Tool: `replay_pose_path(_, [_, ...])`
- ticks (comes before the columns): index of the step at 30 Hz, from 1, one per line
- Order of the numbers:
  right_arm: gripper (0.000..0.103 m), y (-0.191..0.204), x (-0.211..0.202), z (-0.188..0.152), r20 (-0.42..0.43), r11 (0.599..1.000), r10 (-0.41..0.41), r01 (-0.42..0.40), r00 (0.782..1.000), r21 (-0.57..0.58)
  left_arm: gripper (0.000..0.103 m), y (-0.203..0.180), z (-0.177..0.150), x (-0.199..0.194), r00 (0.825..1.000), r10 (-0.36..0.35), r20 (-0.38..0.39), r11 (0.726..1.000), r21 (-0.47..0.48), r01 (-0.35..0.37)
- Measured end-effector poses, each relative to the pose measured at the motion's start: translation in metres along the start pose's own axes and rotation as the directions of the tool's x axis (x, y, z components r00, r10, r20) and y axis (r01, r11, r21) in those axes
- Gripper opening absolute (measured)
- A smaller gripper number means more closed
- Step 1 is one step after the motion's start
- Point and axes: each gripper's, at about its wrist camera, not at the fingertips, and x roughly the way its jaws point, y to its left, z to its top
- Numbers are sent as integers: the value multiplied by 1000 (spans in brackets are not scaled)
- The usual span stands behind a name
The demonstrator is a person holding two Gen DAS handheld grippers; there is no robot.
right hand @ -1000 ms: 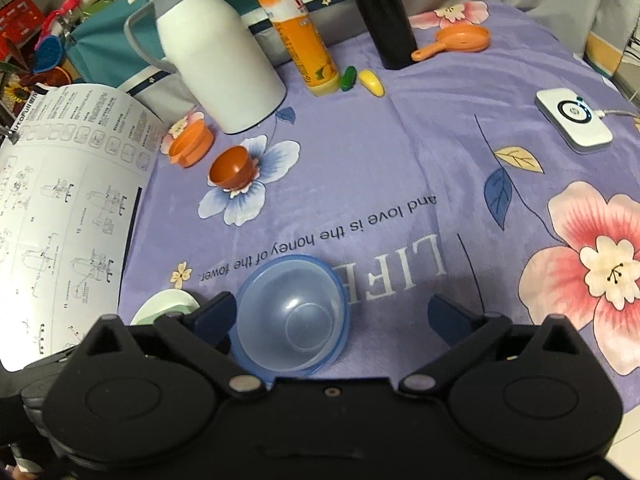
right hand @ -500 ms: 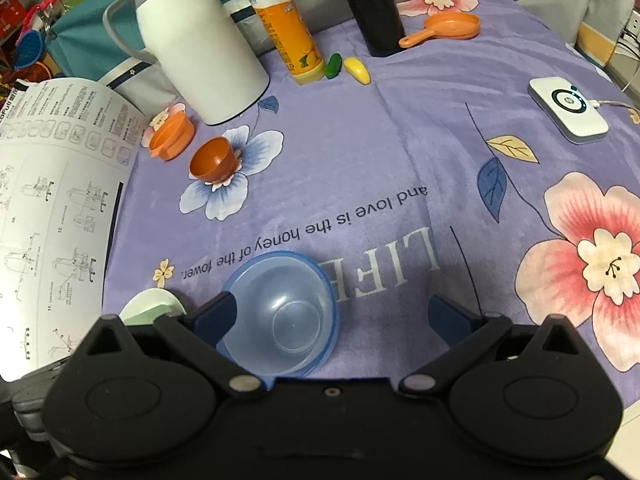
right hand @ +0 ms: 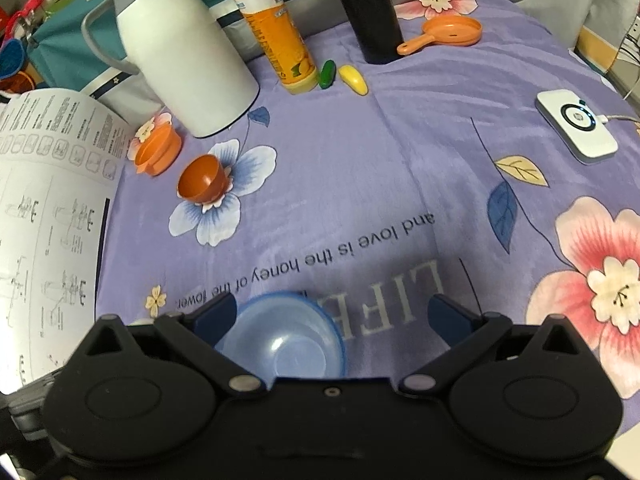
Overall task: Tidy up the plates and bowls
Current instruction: 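Move the right gripper to the orange bowl and grasp its rim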
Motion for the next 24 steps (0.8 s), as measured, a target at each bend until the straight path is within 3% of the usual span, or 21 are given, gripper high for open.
replay_pose_path(7, [103,26,21,32,3,999,44,-44,999,-9,103,29,35,14,999,48,22,997,-54,-47])
replay_pose_path(17, [103,70,65,81,-7,993,110,-111,994,-35,103,39,90,51,993,108,41,993,-44,-106])
replay_pose_path(22, [87,86,88,106,-6,991,133,-133,991,-18,103,36,111,75,992,118,39,992,-50,-116])
replay_pose_path(24, [81,90,97,114,-13,991,136,-136,991,-10,98,37,118,84,993,114,35,992,-66,-112])
